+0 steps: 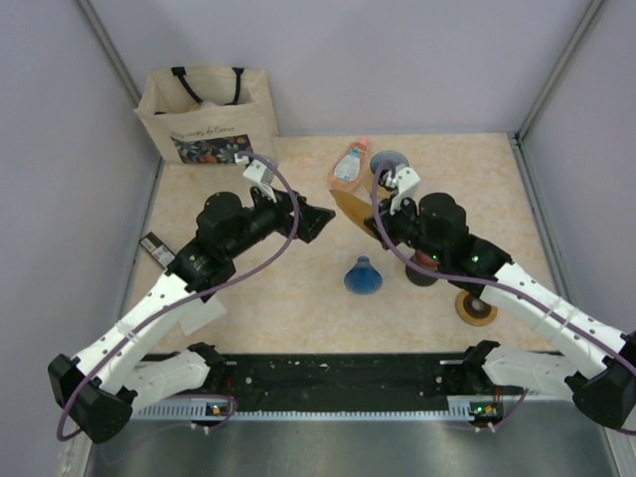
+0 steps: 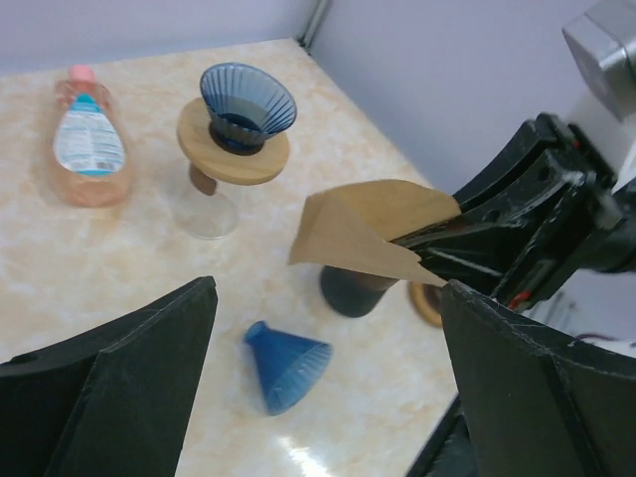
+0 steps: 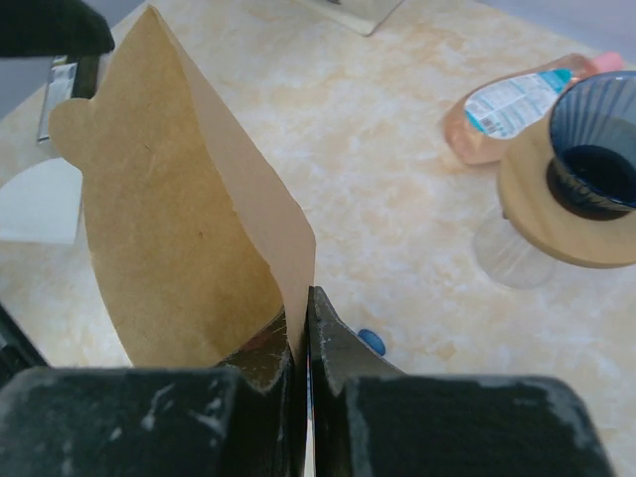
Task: Place the coffee filter in the dripper
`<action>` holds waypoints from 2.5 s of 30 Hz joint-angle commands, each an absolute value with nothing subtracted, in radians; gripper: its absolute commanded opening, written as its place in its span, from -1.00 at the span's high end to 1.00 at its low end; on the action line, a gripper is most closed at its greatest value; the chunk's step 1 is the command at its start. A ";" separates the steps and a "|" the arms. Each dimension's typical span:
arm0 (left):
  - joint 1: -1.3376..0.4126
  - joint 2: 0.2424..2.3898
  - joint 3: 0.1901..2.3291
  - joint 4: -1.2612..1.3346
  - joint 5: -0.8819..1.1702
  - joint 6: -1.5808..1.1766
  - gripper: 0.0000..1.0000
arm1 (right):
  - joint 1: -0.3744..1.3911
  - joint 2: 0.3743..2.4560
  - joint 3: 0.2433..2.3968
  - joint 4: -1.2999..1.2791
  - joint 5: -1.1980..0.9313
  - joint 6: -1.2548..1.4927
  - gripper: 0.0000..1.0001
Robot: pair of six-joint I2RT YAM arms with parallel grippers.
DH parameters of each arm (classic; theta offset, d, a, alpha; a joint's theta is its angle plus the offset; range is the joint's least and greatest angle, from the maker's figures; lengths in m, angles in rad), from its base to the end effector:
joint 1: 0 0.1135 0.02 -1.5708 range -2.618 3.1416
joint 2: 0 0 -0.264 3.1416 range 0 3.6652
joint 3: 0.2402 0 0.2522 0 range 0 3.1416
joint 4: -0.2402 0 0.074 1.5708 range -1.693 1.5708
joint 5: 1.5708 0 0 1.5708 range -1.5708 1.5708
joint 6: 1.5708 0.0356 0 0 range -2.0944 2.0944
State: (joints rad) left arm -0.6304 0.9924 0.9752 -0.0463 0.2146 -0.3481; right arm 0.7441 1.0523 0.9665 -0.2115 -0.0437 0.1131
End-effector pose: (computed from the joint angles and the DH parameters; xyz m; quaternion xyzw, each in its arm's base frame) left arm 0.1815 -0.1418 0.3834 0.1746 0.7075 -0.3887 0.5639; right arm 0.1778 0.1658 0.3495 -0.2618 0.7601 0.2630 0.5334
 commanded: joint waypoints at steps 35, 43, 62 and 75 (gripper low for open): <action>-0.732 1.356 1.026 0.230 0.009 -0.839 -0.31 | 0.953 1.193 0.988 0.041 0.592 0.071 1.00; -0.741 1.371 1.023 0.173 -0.072 -0.858 0.32 | 0.954 1.204 1.000 0.014 0.705 0.107 1.00; -0.805 1.377 1.074 -0.110 -0.140 -0.796 0.91 | 0.933 1.247 1.106 -0.182 0.832 0.325 1.00; -0.813 1.263 1.114 -0.072 -0.043 -0.643 -0.31 | 0.844 1.289 1.166 -0.320 0.620 0.328 1.00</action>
State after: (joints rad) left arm -0.8135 1.3743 1.0805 -0.1215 -0.0898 -0.7395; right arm 0.9146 1.2789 1.0946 -0.2668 0.7158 0.3229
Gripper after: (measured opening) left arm 0.498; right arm 0.004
